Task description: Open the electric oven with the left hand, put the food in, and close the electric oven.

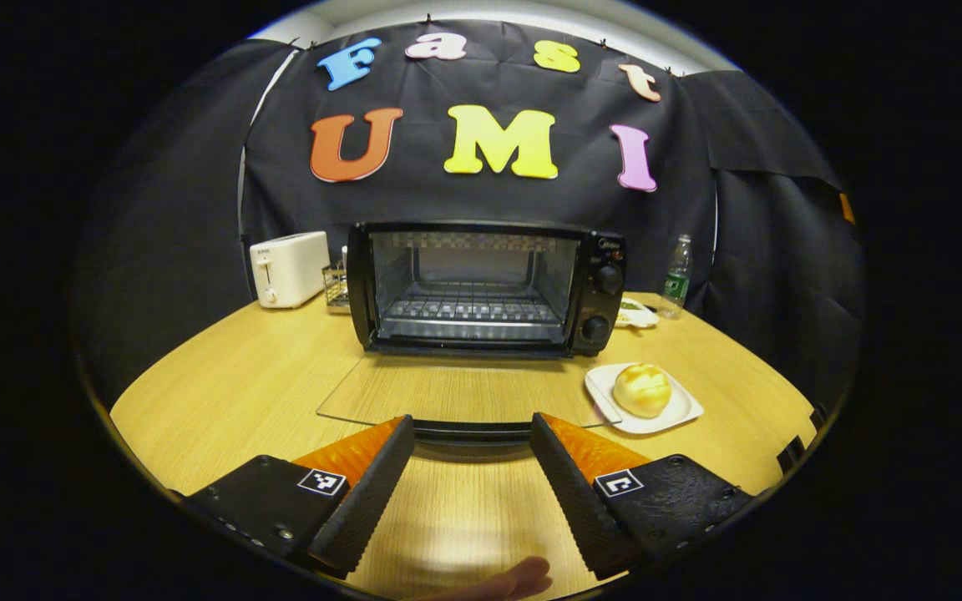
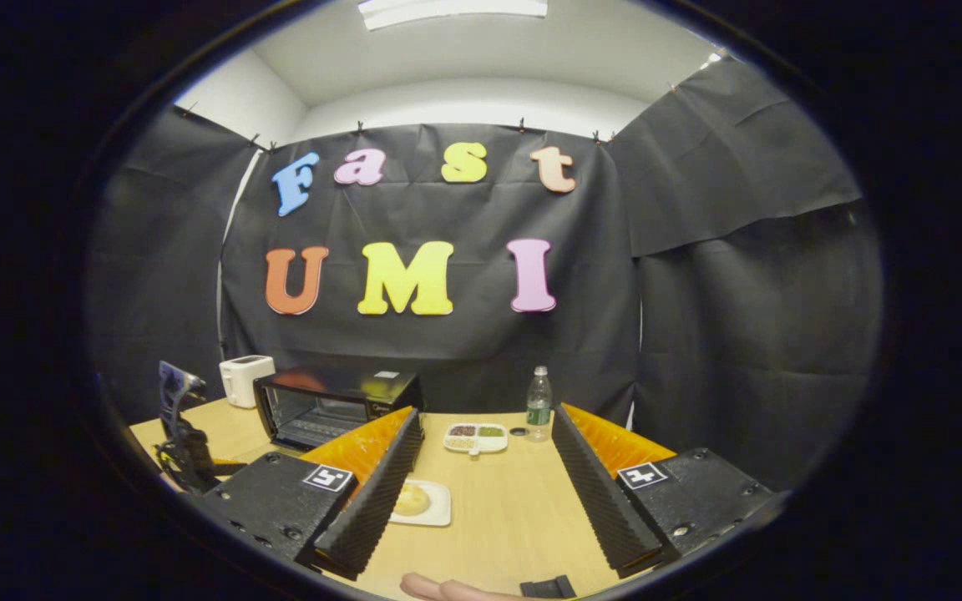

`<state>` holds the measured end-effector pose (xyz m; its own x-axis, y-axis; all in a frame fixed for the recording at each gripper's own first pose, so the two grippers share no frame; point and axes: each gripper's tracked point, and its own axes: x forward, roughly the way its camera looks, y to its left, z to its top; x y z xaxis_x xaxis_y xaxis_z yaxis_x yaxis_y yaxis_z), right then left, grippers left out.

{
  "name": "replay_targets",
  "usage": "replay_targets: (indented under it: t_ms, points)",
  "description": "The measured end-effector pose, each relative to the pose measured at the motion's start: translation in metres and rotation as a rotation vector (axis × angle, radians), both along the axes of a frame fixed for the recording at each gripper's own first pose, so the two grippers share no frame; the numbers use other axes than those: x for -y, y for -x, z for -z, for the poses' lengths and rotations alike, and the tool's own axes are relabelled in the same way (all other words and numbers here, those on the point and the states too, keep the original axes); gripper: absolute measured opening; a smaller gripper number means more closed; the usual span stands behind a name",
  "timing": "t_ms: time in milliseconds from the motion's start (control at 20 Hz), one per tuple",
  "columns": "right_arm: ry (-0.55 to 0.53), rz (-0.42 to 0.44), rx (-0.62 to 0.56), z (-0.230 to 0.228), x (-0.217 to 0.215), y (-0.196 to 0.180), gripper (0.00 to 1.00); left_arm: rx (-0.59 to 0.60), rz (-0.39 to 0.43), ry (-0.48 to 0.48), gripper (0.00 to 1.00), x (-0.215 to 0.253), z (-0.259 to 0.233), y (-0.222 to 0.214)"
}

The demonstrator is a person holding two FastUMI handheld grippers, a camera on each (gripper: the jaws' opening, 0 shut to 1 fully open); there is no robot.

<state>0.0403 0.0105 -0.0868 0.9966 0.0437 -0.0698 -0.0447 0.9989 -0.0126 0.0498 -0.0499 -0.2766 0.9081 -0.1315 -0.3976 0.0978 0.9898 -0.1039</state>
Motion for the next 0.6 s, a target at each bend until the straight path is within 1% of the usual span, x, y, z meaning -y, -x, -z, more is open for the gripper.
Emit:
replay_targets:
  t_ms: [100, 300, 450, 600]
  points:
    - [0.001, -0.012, -0.03, 0.014, -0.013, -0.011, 0.96, 0.043, 0.011, -0.005, 0.93, -0.003, -0.024, 0.01]
    - [0.011, -0.043, -0.091, 0.051, -0.038, -0.035, 0.97, 0.143, -0.014, -0.036, 0.93, -0.022, -0.086, 0.027]
    - [0.024, -0.034, -0.183, 0.093, -0.05, -0.059, 0.98, 0.202, -0.047, -0.019, 0.93, -0.037, -0.128, 0.036]
    - [-0.009, -0.049, -0.271, 0.133, -0.069, -0.084, 0.97, 0.265, -0.079, -0.047, 0.93, -0.054, -0.168, 0.044]
